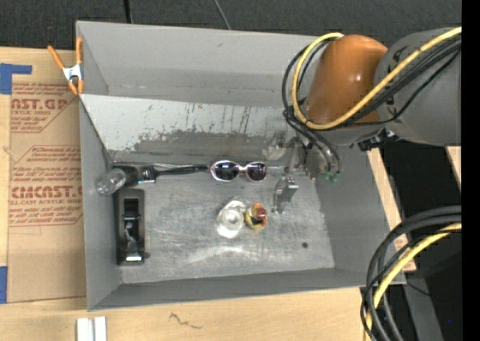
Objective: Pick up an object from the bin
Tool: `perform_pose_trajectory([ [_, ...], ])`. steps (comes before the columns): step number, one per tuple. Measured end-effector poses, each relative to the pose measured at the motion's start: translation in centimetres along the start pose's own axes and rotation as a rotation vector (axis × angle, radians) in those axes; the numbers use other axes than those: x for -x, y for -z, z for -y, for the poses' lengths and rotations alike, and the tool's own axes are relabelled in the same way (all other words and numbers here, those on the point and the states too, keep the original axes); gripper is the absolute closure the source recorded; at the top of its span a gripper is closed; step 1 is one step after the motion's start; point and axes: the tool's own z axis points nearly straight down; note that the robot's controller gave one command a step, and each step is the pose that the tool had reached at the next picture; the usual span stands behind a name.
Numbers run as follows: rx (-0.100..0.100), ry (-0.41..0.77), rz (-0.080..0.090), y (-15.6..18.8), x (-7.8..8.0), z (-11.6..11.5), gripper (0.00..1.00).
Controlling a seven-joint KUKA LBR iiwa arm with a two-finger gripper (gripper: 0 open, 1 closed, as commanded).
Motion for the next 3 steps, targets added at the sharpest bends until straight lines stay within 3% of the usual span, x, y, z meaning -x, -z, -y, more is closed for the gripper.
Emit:
perform_pose_trajectory([
  [1,-0.001,0.196,0.008,-4.4,-2.3,-0.5,0.0],
  [2,0.001,0.389,-0.004,-6.6,-3.5,-1.3,0.0],
  [3,0.001,0.506,0.002,-5.9,-2.1,-3.0,0.0],
])
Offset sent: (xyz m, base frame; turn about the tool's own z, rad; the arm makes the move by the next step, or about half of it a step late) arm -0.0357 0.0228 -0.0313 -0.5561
